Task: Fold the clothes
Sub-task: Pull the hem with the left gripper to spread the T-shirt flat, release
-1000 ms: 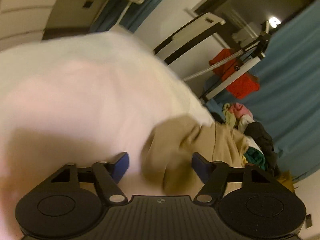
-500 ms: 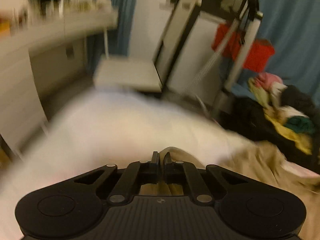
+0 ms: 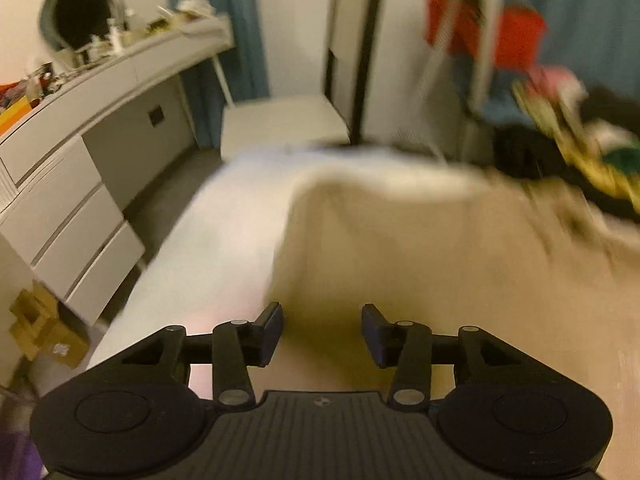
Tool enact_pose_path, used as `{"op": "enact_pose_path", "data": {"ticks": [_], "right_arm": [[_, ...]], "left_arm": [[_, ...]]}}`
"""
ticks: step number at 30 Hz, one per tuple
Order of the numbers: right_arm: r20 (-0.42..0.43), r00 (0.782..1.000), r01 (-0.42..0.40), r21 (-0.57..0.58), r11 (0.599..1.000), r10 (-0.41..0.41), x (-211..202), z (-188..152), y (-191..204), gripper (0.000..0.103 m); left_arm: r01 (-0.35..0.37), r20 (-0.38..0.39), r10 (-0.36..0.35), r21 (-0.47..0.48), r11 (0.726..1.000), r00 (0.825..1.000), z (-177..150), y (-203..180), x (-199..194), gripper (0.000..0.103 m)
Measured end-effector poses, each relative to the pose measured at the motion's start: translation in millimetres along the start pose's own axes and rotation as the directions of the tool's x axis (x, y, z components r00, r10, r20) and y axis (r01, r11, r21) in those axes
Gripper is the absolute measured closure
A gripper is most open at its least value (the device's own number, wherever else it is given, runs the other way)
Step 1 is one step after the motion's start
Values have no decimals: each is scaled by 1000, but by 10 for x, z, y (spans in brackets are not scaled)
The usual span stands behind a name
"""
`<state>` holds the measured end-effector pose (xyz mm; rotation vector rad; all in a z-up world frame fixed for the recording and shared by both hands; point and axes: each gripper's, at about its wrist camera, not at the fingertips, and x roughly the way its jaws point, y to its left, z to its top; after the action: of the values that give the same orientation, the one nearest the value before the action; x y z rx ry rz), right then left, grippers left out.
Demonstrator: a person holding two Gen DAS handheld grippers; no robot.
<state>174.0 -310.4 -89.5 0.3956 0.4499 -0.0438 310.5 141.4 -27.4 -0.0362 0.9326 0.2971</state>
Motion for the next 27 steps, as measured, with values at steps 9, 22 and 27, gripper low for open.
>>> {"op": "enact_pose_path", "data": {"ticks": [9, 22, 27], "right_arm": [[26, 999, -27, -40, 999, 28, -380, -24, 35, 11], [16, 1000, 23, -35, 999, -23, -1200, -22, -103, 11], [37, 999, 16, -100, 995, -12, -1291, -36, -35, 11]], "left_arm": [[151, -332, -127, 46, 987, 935, -1682, 43, -1247, 52], [153, -351, -90, 156, 976, 932, -2377, -48, -1867, 97], [121, -357, -62, 148, 982, 932, -2272, 218, -2118, 97]]}}
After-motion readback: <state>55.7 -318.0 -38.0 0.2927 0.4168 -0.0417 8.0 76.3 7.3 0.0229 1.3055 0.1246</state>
